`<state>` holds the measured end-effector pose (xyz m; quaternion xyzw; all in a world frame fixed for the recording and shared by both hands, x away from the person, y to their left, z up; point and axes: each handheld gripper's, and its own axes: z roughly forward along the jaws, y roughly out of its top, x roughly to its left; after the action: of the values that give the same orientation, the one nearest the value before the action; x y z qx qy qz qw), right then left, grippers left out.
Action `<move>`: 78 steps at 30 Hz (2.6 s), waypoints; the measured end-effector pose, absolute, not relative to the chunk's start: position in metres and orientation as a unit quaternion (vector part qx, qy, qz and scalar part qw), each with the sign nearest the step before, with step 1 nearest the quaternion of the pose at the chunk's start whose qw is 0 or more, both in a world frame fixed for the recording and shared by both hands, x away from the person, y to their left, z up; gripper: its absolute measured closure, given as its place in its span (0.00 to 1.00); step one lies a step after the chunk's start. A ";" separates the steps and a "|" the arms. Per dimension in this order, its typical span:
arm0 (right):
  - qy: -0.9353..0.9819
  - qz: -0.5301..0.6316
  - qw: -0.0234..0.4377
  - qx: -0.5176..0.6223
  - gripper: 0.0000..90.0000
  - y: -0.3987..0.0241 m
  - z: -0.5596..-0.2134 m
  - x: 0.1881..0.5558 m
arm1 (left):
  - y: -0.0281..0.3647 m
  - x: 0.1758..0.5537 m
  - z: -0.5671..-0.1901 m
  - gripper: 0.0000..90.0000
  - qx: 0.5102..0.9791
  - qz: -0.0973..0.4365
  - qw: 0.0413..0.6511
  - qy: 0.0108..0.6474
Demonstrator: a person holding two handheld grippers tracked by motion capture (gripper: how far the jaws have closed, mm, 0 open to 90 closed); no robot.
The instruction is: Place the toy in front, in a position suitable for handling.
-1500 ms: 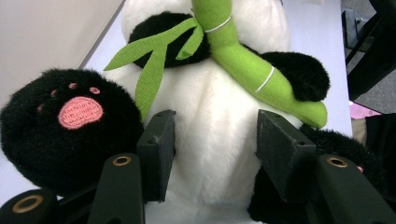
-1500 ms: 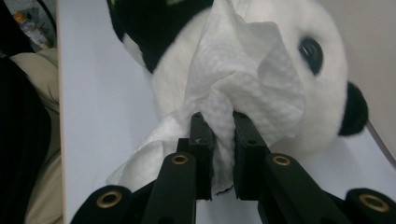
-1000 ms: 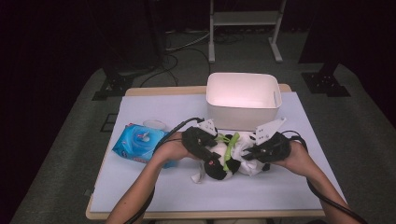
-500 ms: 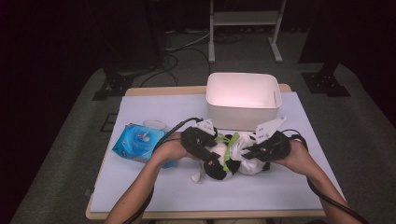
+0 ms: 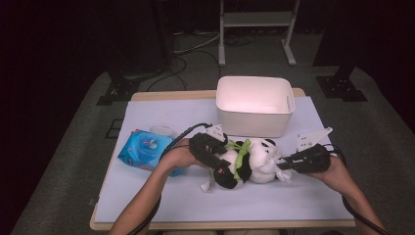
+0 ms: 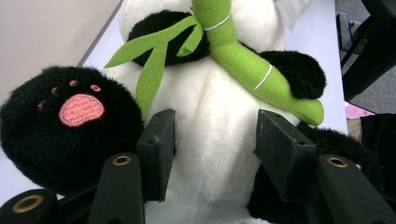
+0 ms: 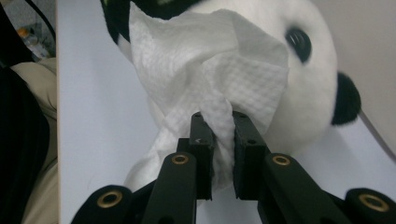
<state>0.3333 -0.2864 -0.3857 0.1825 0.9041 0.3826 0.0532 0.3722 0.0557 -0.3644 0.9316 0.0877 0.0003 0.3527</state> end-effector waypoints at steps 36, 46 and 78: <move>0.905 0.385 0.079 0.162 0.88 -0.255 -0.354 0.375 | 0.047 0.356 -0.364 0.53 0.933 0.009 0.351 0.075; 0.916 0.373 0.079 0.121 0.88 -0.230 -0.339 0.367 | 0.039 0.355 -0.364 0.53 0.934 0.012 0.352 0.068; 0.927 0.355 0.059 0.107 0.89 -0.219 -0.347 0.357 | 0.050 0.347 -0.353 0.42 0.921 -0.010 0.384 0.068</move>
<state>0.3569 -0.2192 -0.3472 0.1074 0.9270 0.3546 0.0588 0.3470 0.0499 -0.3529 0.9209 0.0682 -0.0095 0.3838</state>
